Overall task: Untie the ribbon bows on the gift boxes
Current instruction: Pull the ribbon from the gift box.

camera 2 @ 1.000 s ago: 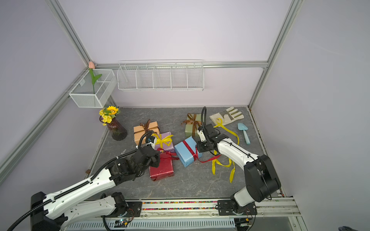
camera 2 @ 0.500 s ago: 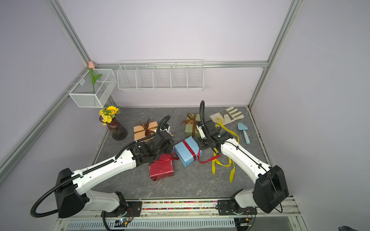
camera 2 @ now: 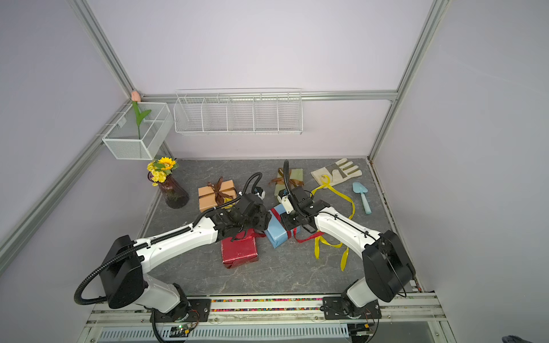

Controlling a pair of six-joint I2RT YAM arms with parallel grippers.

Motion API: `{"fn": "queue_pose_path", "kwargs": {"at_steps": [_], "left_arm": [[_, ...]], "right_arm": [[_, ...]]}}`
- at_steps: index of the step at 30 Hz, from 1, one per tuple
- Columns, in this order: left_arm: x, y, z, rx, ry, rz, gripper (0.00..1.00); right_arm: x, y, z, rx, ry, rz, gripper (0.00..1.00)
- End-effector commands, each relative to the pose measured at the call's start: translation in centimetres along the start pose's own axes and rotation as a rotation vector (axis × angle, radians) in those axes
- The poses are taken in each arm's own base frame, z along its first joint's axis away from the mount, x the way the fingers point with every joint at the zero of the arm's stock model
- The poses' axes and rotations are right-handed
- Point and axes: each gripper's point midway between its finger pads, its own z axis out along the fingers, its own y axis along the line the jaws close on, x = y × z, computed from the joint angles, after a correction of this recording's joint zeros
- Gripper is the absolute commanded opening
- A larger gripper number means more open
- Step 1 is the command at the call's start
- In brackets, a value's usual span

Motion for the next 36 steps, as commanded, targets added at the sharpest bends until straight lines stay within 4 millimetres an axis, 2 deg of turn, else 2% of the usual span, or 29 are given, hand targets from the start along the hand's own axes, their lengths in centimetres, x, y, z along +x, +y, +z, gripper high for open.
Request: {"fn": "queue_pose_path", "kwargs": {"at_steps": [1, 5, 11, 17, 22, 28, 33, 36], "left_arm": [[0.6, -0.1, 0.7, 0.064, 0.029, -0.007, 0.65], [1.3, -0.7, 0.8, 0.113, 0.036, 0.025, 0.65], [2.2, -0.3, 1.3, 0.119, 0.039, 0.018, 0.65], [2.6, 0.7, 0.8, 0.108, 0.022, 0.001, 0.65], [2.6, 1.4, 0.4, 0.090, 0.020, -0.001, 0.65], [2.7, 1.5, 0.3, 0.090, 0.016, -0.009, 0.65], [2.5, 1.1, 0.8, 0.100, 0.027, -0.006, 0.65], [2.2, -0.1, 1.2, 0.149, 0.038, 0.021, 0.65]], "right_arm": [[-1.1, 0.2, 0.6, 0.010, -0.023, -0.016, 0.39], [-1.2, 0.1, 1.2, 0.037, -0.019, -0.024, 0.38], [-0.6, -0.3, 2.3, 0.108, 0.024, -0.064, 0.38], [0.1, -0.2, 3.6, 0.151, 0.070, -0.100, 0.37], [0.6, -0.5, 4.1, 0.183, 0.088, -0.100, 0.32], [1.7, -0.4, 4.4, 0.167, 0.107, -0.073, 0.21], [1.6, 0.2, 4.2, 0.117, 0.089, -0.047, 0.14], [0.9, 0.8, 3.7, 0.051, 0.059, -0.014, 0.10]]}}
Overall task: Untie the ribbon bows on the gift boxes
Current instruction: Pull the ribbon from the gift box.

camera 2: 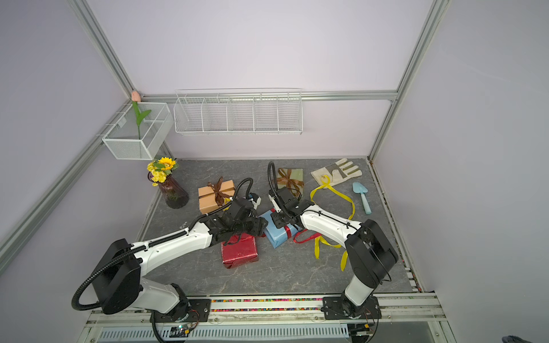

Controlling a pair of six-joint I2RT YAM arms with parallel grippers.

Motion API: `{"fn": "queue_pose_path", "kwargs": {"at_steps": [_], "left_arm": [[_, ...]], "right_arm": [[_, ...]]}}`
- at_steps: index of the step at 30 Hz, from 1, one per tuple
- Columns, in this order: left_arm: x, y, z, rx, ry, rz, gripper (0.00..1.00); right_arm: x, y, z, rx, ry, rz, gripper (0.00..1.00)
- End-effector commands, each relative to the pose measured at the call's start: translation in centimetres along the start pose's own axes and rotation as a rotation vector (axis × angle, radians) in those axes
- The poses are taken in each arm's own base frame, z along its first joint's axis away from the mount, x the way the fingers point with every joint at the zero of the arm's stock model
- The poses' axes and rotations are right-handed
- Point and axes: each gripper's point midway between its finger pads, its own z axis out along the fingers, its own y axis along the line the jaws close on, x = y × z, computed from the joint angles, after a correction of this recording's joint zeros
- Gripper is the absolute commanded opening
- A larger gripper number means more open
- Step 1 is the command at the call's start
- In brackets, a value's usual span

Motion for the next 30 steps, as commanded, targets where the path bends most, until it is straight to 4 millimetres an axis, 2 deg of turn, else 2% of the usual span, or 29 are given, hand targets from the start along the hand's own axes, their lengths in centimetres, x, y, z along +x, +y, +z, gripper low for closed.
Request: {"fn": "queue_pose_path", "kwargs": {"at_steps": [1, 7, 11, 17, 24, 30], "left_arm": [[-1.2, -1.3, 0.5, 0.059, -0.012, 0.021, 0.65], [-2.5, -2.8, 1.0, 0.115, -0.030, 0.033, 0.65], [-2.7, -2.4, 1.9, 0.067, -0.006, 0.038, 0.63], [-2.3, -2.4, 3.2, -0.017, 0.029, 0.067, 0.62], [-1.6, -3.2, 4.1, -0.060, 0.049, 0.110, 0.62], [-0.6, -2.8, 5.0, -0.089, 0.065, 0.102, 0.61]], "right_arm": [[3.1, 0.7, 0.4, -0.098, 0.095, 0.059, 0.09], [0.4, 1.5, -2.2, -0.298, -0.014, 0.164, 0.07], [-0.9, 1.8, -4.2, -0.371, -0.069, 0.180, 0.07], [-2.3, 0.9, -6.8, -0.365, -0.140, 0.209, 0.07], [-3.0, -0.1, -8.9, -0.346, -0.187, 0.233, 0.07], [-4.0, -1.2, -11.5, -0.346, -0.258, 0.253, 0.07]]}}
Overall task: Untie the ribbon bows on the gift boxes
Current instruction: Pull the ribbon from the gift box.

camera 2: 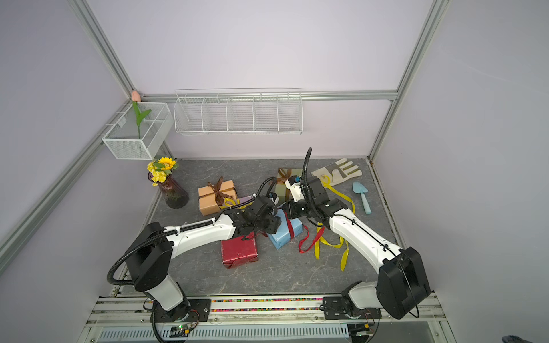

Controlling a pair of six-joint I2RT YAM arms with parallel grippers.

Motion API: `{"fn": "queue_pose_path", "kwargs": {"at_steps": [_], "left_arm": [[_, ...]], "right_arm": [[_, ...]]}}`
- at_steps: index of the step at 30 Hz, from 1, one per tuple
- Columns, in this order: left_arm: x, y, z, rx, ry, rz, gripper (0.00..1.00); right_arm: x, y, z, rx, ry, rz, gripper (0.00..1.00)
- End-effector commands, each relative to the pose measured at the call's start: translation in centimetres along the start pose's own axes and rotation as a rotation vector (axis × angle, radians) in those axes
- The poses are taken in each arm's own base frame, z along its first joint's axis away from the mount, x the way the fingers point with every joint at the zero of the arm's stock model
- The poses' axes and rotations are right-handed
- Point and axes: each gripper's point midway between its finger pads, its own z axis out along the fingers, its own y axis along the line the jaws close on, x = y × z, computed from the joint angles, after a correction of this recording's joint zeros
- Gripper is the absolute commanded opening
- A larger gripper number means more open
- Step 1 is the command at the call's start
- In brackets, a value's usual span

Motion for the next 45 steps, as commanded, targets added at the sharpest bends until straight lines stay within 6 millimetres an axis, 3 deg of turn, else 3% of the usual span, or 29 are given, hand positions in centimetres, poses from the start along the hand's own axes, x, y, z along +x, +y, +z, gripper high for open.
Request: {"fn": "queue_pose_path", "kwargs": {"at_steps": [1, 19, 32, 45], "left_arm": [[0.8, 0.6, 0.8, -0.044, 0.026, -0.008, 0.61], [1.9, 0.3, 2.2, -0.028, 0.051, -0.007, 0.61], [1.9, -0.8, 3.7, 0.014, 0.051, -0.016, 0.60], [2.8, -0.8, 4.3, 0.015, 0.066, -0.012, 0.59]], "right_arm": [[-1.2, 0.5, -2.2, -0.027, -0.058, 0.008, 0.07], [-7.6, 2.3, -11.9, 0.029, -0.258, -0.119, 0.07], [-15.6, 8.4, -19.2, -0.073, -0.479, -0.241, 0.07], [-20.4, 11.5, -26.5, -0.019, -0.681, -0.364, 0.07]]}}
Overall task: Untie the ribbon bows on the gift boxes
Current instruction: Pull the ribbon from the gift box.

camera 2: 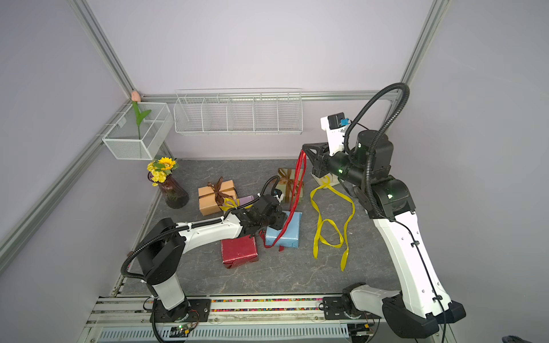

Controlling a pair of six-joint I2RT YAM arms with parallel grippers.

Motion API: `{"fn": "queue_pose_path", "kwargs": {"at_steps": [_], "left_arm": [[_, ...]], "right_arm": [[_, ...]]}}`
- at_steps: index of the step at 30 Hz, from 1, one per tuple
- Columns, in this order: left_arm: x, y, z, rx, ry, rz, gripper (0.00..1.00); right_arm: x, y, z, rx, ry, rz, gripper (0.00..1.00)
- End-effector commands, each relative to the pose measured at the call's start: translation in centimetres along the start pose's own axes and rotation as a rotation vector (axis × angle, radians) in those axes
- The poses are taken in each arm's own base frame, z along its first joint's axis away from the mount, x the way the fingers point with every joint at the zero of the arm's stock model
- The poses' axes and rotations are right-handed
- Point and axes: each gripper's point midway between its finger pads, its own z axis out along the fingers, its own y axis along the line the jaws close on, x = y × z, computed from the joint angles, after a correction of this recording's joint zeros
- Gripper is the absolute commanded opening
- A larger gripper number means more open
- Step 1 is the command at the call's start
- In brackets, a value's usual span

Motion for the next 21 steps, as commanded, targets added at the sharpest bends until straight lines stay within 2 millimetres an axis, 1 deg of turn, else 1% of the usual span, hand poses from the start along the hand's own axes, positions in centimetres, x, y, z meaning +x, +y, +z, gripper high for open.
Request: {"fn": "queue_pose_path", "kwargs": {"at_steps": [1, 11, 13, 17, 21], "left_arm": [[5.2, 0.9, 1.6, -0.024, 0.160, -0.005, 0.60], [5.9, 1.1, 2.1, -0.027, 0.170, -0.008, 0.59], [6.0, 1.1, 2.1, -0.030, 0.172, -0.006, 0.59], [6.2, 1.4, 2.1, -0.042, 0.173, -0.008, 0.59], [6.3, 1.5, 2.3, -0.046, 0.176, -0.011, 0.59]], "right_arm": [[-3.7, 0.6, -1.2, 0.011, -0.099, -0.081, 0.07], [-10.6, 2.0, -4.1, 0.039, -0.279, -0.183, 0.07], [-11.7, 2.4, -4.8, 0.039, -0.308, -0.203, 0.06], [-13.6, 3.3, -6.9, 0.062, -0.361, -0.258, 0.07], [-14.9, 3.9, -9.3, 0.107, -0.418, -0.314, 0.07]]}}
